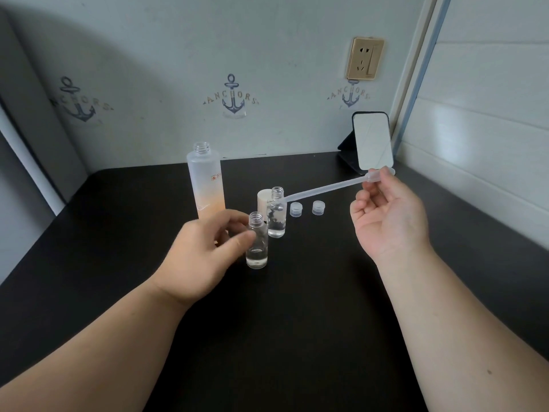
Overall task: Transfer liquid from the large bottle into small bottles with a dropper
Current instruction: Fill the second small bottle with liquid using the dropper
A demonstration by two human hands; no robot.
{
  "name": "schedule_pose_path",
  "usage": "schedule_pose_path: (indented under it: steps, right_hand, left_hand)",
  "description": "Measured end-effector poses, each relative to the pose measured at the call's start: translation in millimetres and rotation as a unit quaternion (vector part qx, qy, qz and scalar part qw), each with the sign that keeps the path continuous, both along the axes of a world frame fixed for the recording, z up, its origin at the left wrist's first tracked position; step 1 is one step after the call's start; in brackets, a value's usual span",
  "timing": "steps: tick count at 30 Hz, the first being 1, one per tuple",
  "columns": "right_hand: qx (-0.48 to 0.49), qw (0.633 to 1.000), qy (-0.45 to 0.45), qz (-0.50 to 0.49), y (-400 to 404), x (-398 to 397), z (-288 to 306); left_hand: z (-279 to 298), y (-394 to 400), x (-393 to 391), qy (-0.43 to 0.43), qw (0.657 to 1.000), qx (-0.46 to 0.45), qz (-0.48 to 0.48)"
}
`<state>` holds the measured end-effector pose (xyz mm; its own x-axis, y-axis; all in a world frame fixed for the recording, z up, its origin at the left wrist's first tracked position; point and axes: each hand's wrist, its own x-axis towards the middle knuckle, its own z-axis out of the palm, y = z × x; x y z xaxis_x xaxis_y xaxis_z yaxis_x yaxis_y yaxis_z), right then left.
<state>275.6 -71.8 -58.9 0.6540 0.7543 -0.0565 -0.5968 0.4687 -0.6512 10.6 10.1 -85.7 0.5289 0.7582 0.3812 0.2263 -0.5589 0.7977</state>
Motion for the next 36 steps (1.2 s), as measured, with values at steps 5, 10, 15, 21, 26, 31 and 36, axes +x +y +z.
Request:
schedule_pose_path:
  steps: [5, 10, 15, 21, 26, 31, 36]
  right_hand:
    - [0.003, 1.0, 0.002, 0.01, 0, 1, 1]
    - [0.004, 1.0, 0.003, 0.015, 1, 0, 1]
    - [-0.002, 1.0, -0.012, 0.024, 1, 0, -2]
    - [0.002, 0.999, -0.014, 0.029, 3, -1, -1]
    - [0.042, 0.999, 0.006, 0.026, 1, -1, 0]
    - [0.064, 0.998, 0.018, 0.009, -1, -2, 2]
    - [0.05, 0.999, 0.002, -0.002, 0, -4, 4]
  left_hand:
    - [6, 0, -1, -0.136, 0.976, 0.01, 0.169]
    - [4, 13, -2, -0.136, 0.958, -0.029, 0.251]
    - [-8, 28, 3, -0.043, 0.975, -0.071, 0.208]
    - [-10, 31, 4, -0.001, 0.972, -0.04, 0.23]
    - [-4, 23, 1, -0.016, 0.979, -0.014, 0.204]
    - [0, 18, 1, 0.001, 0.98, 0.017, 0.2]
    - [-2, 20, 0, 0.002, 0.981, 0.026, 0.191]
